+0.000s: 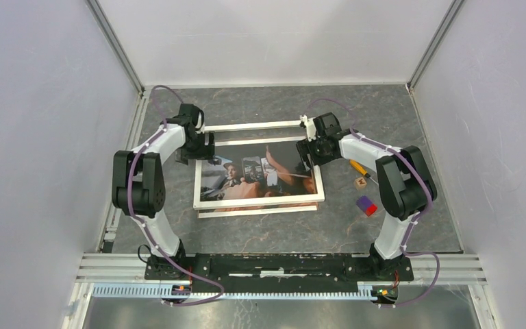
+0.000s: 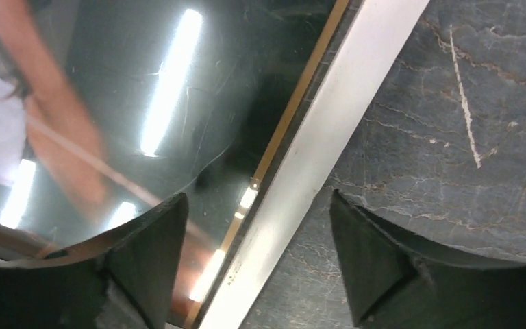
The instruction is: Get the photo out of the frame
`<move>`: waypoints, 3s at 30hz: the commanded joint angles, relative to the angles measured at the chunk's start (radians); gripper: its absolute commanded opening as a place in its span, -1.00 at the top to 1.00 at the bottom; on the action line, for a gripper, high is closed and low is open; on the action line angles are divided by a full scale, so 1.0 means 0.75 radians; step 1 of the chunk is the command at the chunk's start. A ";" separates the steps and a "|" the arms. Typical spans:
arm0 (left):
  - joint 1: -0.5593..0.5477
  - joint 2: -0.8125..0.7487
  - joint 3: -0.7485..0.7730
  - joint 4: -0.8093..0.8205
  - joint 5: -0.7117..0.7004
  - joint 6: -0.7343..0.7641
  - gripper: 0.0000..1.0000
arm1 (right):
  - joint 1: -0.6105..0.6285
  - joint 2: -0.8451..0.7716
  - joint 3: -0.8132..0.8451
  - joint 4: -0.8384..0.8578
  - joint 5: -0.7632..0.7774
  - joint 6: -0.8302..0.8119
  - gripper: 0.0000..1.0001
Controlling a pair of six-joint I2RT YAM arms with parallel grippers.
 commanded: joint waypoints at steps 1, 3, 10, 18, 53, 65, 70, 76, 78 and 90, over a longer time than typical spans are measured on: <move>-0.003 -0.208 -0.018 0.159 0.111 0.284 -1.00 | -0.023 -0.091 0.053 -0.019 -0.068 -0.131 -0.75; -0.005 -0.299 -0.060 0.173 0.262 0.415 -1.00 | -0.035 -0.144 0.031 -0.028 -0.130 -0.212 -0.84; -0.292 -0.613 -0.356 0.186 0.584 0.839 -1.00 | -0.047 -0.406 -0.242 0.091 -0.337 -0.289 -0.96; -0.825 -0.643 -0.591 0.377 0.289 0.992 -1.00 | -0.110 -0.405 -0.316 0.077 -0.453 -0.245 -0.96; -0.937 -0.273 -0.504 0.706 -0.136 0.984 -1.00 | -0.195 -0.437 -0.381 0.054 -0.546 -0.229 -0.96; -0.920 -0.628 -0.641 0.620 0.226 0.911 -1.00 | -0.199 -0.514 -0.584 0.080 -0.909 -0.229 -0.89; -1.066 -0.655 -0.695 0.616 0.221 0.866 -0.93 | -0.201 -0.536 -0.679 0.136 -0.990 -0.177 -0.79; -1.226 -0.500 -0.648 0.722 0.185 0.789 -0.59 | -0.207 -0.569 -0.779 0.179 -1.007 -0.142 -0.68; -1.261 -0.442 -0.626 0.763 0.178 0.784 -0.48 | -0.217 -0.580 -0.802 0.203 -1.006 -0.123 -0.63; -1.317 -0.185 -0.454 0.790 0.027 0.787 -0.04 | -0.278 -0.653 -0.892 0.275 -1.011 -0.017 -0.19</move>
